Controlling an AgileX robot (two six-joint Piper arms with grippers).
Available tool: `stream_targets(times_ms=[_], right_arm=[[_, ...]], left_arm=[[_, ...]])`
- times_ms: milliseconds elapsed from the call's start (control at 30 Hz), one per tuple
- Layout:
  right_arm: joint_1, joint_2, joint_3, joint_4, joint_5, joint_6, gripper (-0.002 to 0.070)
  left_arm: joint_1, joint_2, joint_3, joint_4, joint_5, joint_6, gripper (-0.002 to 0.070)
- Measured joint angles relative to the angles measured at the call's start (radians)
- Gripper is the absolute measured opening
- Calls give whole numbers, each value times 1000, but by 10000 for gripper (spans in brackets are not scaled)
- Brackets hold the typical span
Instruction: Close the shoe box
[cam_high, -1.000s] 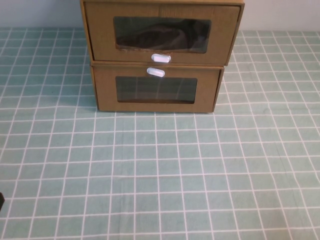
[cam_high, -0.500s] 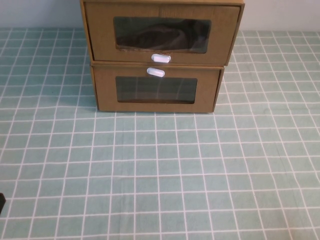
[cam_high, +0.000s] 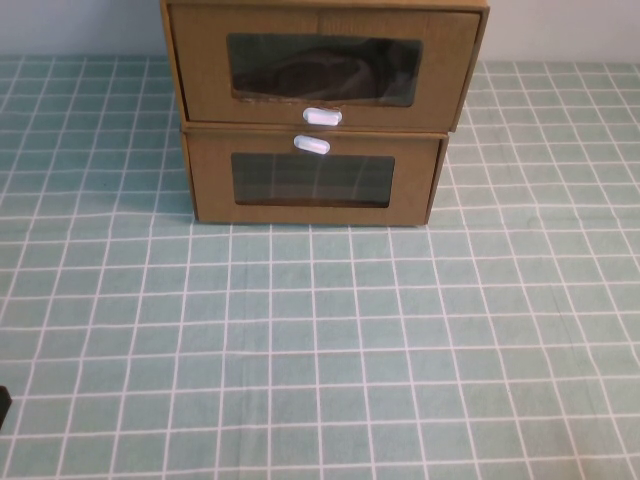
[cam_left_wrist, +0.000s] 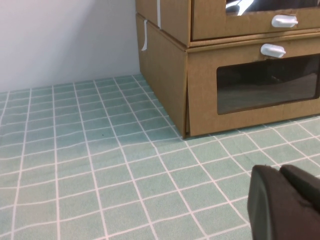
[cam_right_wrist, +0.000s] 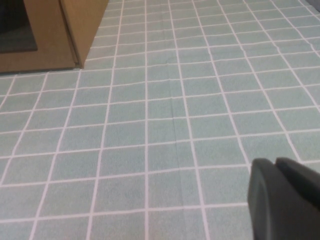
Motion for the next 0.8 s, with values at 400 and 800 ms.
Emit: stream_targets(times_ms=[400, 800], right_arm=[[0, 0, 0, 0, 0, 0, -11], [0, 0, 0, 2, 0, 0, -11]], left_arm=[[0, 0, 0, 26, -6, -3, -5], [90, -52, 0, 741, -109, -691, -5]])
